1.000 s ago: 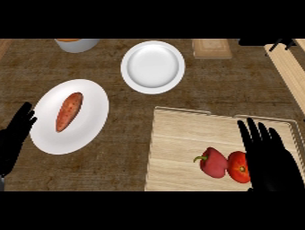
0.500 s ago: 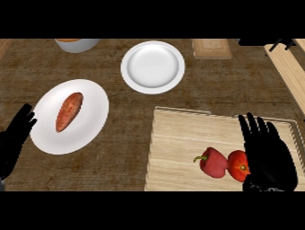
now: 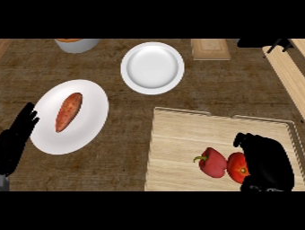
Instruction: Pick the tomato from the tray and place it in the tiered shelf
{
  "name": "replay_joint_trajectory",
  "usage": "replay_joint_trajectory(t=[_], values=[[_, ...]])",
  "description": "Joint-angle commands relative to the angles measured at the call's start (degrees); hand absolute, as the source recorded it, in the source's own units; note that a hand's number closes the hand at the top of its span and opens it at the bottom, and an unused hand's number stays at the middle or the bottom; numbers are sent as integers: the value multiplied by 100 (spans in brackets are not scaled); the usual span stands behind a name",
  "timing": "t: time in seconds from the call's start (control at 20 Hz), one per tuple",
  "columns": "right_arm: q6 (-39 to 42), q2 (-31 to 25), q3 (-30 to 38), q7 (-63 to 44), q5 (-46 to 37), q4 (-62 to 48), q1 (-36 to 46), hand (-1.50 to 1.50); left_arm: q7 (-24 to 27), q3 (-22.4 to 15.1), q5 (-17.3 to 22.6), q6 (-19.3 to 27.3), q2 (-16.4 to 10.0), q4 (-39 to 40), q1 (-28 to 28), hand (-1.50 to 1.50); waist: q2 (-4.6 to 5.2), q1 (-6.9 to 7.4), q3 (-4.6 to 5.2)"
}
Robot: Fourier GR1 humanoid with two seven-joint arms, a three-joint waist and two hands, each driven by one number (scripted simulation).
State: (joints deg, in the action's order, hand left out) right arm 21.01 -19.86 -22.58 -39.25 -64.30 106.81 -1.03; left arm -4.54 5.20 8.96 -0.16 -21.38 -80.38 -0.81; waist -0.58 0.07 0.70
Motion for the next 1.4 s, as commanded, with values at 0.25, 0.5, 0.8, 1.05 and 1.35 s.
replay_joint_trajectory(t=[0.25, 0.5, 0.8, 1.05, 1.35], values=[[-432, -222, 56, 624, -486, -599, 74, 150, -97, 29, -195, 84, 253, 179, 318, 0, 61, -18, -71], [-604, -65, -137, 475, -910, 110, -113, 150, -324, 121, -128, -107, 203, -434, -131, 0, 50, -2, -71], [-438, 914, 1829, -1426, -617, -670, 1125, 150, -105, 101, -126, -151, 197, -262, 70, 0, 155, 204, -74], [-787, 1337, 2926, -2906, -962, -1535, 2449, 150, -160, -40, -221, -197, 191, -239, 219, 0, 227, 440, -72], [-1031, 1373, 3538, -3571, -1630, -2547, 4381, 150, -66, -61, -284, -199, 236, -57, 266, 0, 147, 385, -60]])
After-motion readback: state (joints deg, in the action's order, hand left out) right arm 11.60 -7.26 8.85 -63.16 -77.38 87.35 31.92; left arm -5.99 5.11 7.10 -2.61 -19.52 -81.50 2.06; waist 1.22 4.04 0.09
